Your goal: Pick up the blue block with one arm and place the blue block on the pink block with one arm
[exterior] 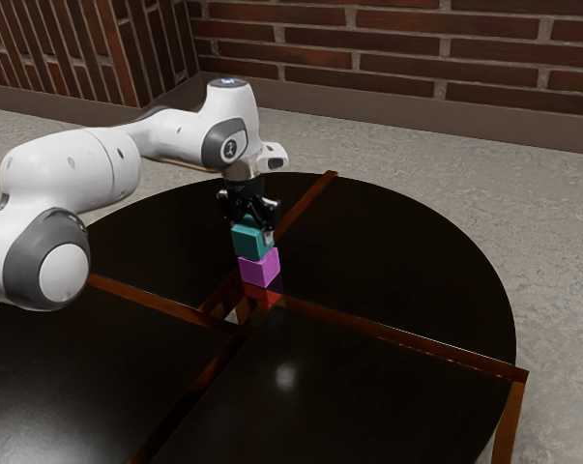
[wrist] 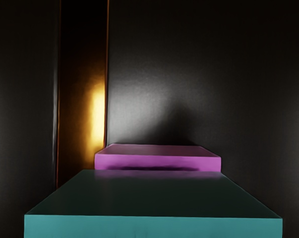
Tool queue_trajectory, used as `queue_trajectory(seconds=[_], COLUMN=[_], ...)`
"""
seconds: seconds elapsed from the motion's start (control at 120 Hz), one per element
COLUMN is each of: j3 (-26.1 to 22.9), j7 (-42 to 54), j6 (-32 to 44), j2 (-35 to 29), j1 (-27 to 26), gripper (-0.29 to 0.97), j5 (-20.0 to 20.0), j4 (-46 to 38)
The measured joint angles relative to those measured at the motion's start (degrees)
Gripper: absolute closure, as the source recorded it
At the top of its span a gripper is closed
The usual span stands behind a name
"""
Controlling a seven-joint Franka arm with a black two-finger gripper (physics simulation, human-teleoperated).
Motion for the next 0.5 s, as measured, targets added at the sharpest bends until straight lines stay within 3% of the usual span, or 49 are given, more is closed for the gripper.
queue_trajectory(seconds=[0.342, 0.5], j3=[-0.1, -0.1], j7=[0.8, 1.1], j6=[0.2, 0.3], j2=[0.0, 0.0], j1=[0.0, 0.0], gripper=[0.3, 0.16], j5=[0.0, -0.4], j4=[0.0, -0.3])
